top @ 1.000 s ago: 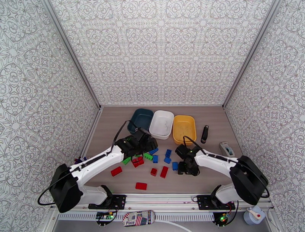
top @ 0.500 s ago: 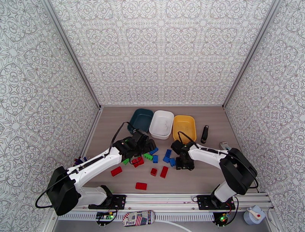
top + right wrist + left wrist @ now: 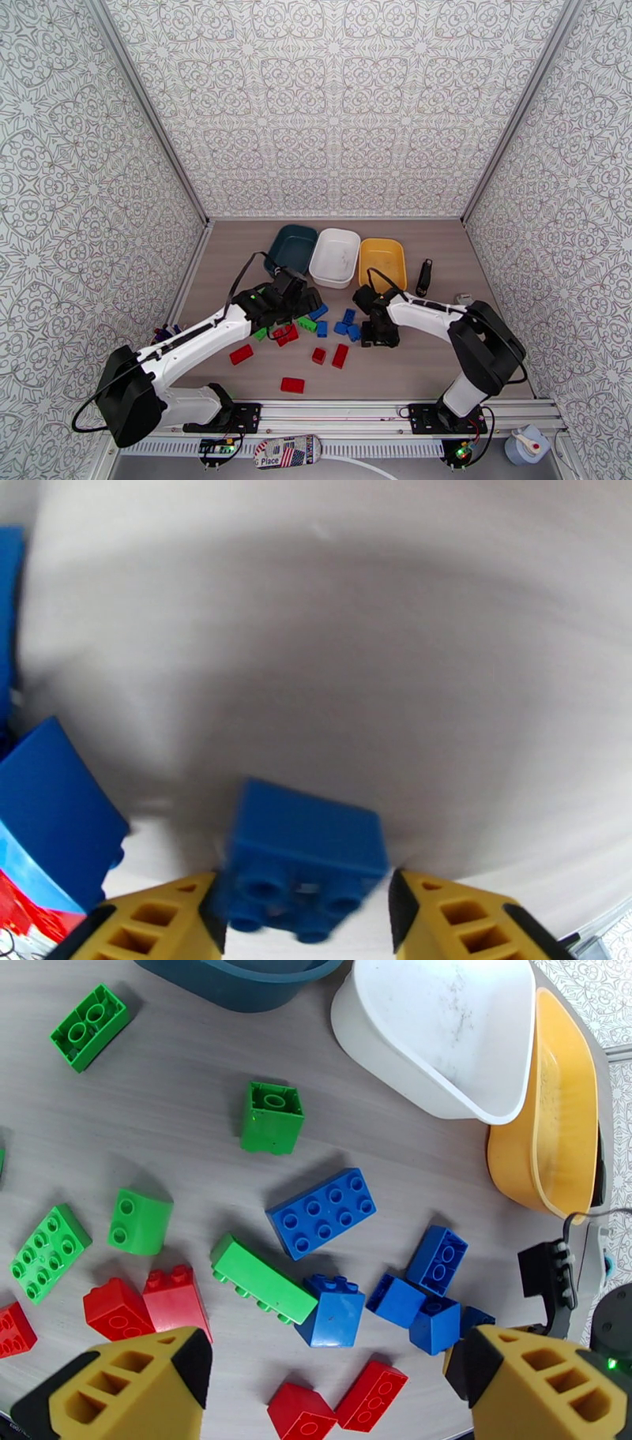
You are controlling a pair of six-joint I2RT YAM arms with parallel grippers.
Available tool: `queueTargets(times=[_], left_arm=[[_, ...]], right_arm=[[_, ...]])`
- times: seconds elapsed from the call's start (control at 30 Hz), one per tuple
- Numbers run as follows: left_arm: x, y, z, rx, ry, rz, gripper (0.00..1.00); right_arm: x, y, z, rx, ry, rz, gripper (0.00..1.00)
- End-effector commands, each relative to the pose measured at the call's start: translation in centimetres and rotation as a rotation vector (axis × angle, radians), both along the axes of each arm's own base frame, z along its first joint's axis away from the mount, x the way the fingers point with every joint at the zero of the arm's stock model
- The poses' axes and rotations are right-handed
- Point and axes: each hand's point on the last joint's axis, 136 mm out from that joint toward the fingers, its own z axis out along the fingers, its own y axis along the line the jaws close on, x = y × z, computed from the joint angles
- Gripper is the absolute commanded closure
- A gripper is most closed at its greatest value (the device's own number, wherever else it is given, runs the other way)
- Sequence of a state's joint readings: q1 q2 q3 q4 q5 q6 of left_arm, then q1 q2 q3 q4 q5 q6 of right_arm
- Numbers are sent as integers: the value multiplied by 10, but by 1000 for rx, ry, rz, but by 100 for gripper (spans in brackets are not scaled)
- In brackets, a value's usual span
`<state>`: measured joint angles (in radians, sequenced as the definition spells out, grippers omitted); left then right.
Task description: Sort the legos into containers by color
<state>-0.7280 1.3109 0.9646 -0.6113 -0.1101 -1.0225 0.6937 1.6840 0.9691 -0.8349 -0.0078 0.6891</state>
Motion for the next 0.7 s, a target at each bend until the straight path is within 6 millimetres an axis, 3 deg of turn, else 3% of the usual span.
queueTargets(times=[0.0,0.37,0.5,0.67], left_arm=[[-1,8,1,4,4,32,11],[-3,11,-1,2,3,46,11],[-2,11,-1,-1,5,45,11],[7,6,10,-10,-18,20,10]], right_arm=[[27,21,5,60,-67,-13,43],[32,16,4,9,-68,-19,54],[32,11,7,-2,-83,-27,65],[34,2,30,24,-132,-57,74]])
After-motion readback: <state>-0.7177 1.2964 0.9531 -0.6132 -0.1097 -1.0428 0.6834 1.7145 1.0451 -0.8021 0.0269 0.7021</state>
